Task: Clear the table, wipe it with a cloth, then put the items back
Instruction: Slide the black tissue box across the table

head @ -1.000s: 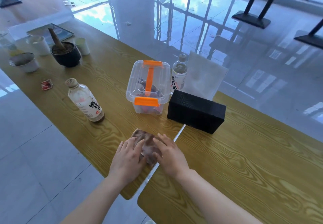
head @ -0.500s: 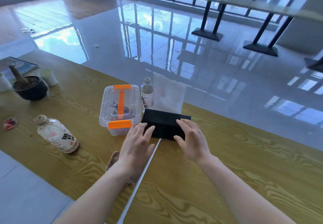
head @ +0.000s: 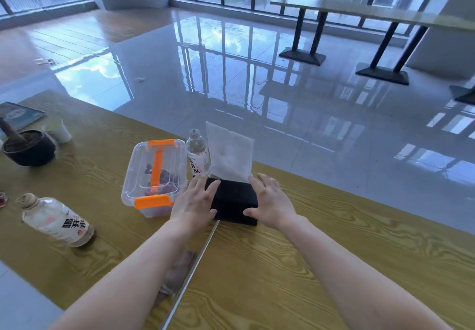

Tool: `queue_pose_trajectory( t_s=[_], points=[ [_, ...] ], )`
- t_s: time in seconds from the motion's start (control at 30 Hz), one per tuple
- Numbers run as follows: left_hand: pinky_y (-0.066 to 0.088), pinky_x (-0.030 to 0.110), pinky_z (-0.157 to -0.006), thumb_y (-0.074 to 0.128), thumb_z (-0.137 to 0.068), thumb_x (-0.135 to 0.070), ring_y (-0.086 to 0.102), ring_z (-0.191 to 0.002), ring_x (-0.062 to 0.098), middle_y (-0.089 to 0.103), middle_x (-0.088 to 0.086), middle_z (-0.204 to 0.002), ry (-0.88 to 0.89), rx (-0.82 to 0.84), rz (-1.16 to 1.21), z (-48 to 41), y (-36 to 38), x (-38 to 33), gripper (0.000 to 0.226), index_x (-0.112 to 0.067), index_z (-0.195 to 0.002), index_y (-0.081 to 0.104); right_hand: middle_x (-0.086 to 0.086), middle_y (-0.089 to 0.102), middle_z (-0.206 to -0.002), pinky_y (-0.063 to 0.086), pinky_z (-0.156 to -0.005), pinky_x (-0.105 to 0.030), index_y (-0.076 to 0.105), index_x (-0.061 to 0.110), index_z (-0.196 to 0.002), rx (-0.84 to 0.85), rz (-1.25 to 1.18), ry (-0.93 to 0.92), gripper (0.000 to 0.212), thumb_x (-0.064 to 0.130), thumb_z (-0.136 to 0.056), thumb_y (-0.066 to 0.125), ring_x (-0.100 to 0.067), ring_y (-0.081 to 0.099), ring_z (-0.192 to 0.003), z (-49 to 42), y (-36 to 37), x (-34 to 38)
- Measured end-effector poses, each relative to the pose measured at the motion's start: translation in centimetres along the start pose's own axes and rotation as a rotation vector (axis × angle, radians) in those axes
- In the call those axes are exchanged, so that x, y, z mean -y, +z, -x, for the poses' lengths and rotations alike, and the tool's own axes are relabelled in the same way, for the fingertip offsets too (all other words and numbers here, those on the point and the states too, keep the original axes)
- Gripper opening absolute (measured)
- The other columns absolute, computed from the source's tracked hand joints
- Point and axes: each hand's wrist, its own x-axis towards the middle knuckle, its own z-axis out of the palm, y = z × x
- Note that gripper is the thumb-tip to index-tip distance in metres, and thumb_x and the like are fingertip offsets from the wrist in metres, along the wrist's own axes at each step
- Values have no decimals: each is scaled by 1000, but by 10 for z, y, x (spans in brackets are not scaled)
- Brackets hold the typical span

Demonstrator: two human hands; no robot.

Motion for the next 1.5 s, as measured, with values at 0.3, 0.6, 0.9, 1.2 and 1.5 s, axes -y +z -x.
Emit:
queue_pose_trajectory(
  t_s=[0.3,0.6,0.9,1.2,1.5],
  points=[
    [31,43,-114,72,-78,-32,19,-145,26,26,4,-156,100,200,-3,-36,4,12,90,-33,-151,19,-3,34,-152,34,-112,-39,26,21,-151,130,12,87,89,32,-80,79,-25,24,-143,-24,3,8],
    [23,40,-118,69,-77,-27,26,-142,27,34,4,-150,203,191,23,-53,11,16,85,-34,-148,24,-2,37,-137,42,-103,-36,39,21,-141,80,-51,82,76,21,-75,78,-24,33,-129,-27,10,4],
    [43,41,-98,76,-56,-36,56,-109,28,60,0,-112,365,93,100,-48,11,9,83,-34,-135,49,-4,43,-130,42,-101,-35,48,13,-134,-27,-60,89,68,20,-72,76,-25,38,-120,9,6,-10],
    [39,37,-96,73,-64,-36,52,-111,24,56,-3,-118,497,93,144,-45,-7,-35,81,-37,-140,44,1,40,-137,37,-102,-27,37,13,-149,-157,-57,214,82,21,-76,74,-20,36,-123,68,-14,-19],
    [33,37,-101,68,-66,-40,47,-117,21,52,-6,-124,697,103,112,-28,-16,-115,81,-39,-142,39,2,41,-134,39,-99,-25,38,13,-149,-276,-57,367,82,23,-75,73,-19,38,-120,156,-29,-51]
  ],
)
